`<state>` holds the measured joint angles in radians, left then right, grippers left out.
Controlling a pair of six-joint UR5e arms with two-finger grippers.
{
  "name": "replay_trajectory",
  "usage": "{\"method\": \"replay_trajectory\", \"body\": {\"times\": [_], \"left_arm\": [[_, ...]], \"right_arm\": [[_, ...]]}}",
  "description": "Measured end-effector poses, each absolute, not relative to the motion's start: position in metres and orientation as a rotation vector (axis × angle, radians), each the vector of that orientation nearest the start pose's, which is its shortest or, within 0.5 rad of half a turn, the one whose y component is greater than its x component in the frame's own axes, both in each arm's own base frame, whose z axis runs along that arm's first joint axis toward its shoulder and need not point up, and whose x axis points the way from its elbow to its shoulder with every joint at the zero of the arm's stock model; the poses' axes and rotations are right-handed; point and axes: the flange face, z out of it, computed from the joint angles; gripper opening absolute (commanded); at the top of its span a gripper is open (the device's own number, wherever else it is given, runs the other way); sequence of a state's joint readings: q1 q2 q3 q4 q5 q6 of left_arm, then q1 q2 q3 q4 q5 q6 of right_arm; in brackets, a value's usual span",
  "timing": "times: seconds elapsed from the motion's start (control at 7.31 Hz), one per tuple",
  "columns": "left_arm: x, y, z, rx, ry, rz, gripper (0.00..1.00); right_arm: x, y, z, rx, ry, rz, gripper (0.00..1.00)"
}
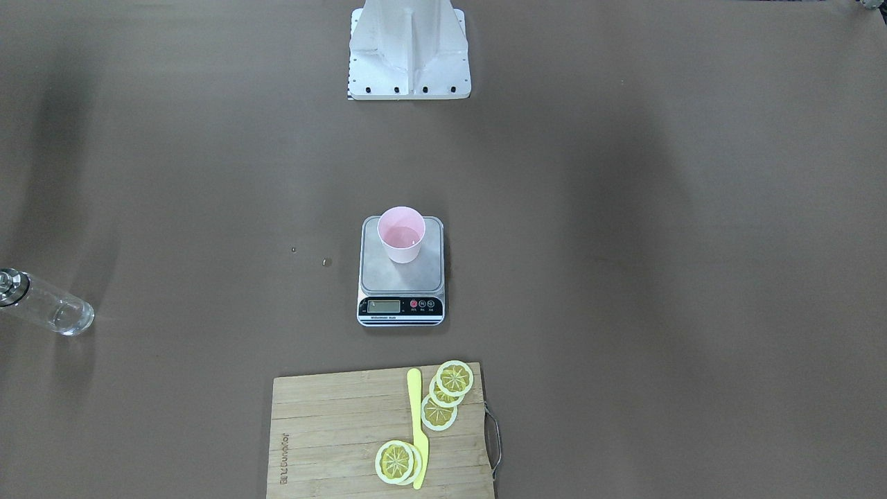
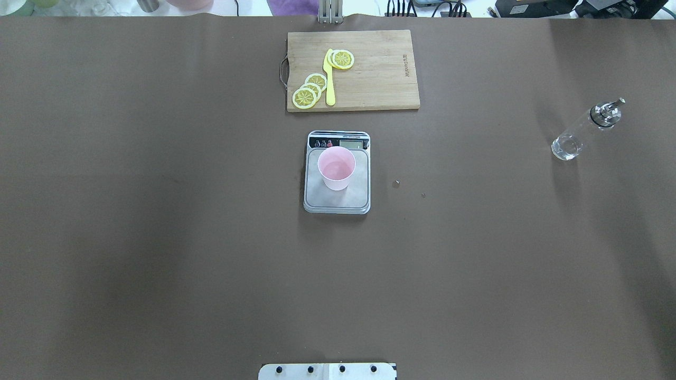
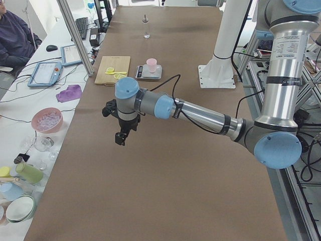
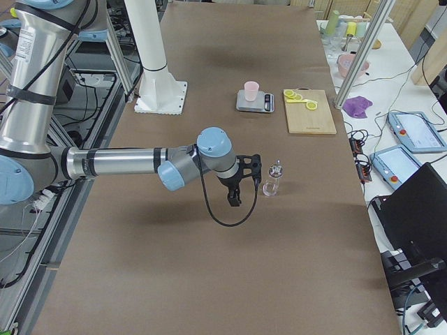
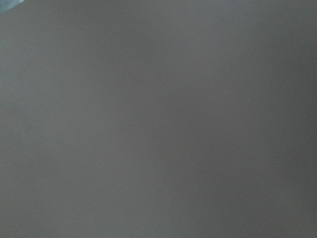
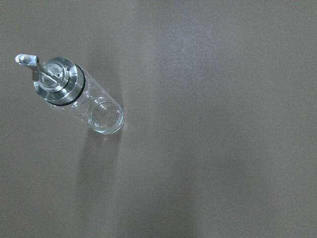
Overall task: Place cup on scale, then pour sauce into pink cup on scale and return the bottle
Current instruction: 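Reach the right gripper to the glass sauce bottle's spout top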
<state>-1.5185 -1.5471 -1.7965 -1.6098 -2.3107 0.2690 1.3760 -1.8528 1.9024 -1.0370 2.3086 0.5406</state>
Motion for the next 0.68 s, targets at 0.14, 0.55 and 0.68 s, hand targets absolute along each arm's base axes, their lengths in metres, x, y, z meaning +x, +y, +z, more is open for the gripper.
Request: {"method": "replay_trajectory", "body": {"times": [0.14,0.55,0.68], "left_arm": [[-0.044,-0.479,0.569,0.331,0.709,0.400,0.98],[-0.045,-0.469,0.585,0.323,0.713,0.368,0.98],[-0.045,-0.470,0.593,0.287,0.718,0.344,0.98]], "right_arm": [[-0.034,-0.405,0.554,0.268,-0.855,0.119,1.00],[-0.095,-0.412,0.546,0.304,-0.793,0.121,1.00],[-0.110,-0.413,0.545,0.328,-0.766,0.111,1.00]]}}
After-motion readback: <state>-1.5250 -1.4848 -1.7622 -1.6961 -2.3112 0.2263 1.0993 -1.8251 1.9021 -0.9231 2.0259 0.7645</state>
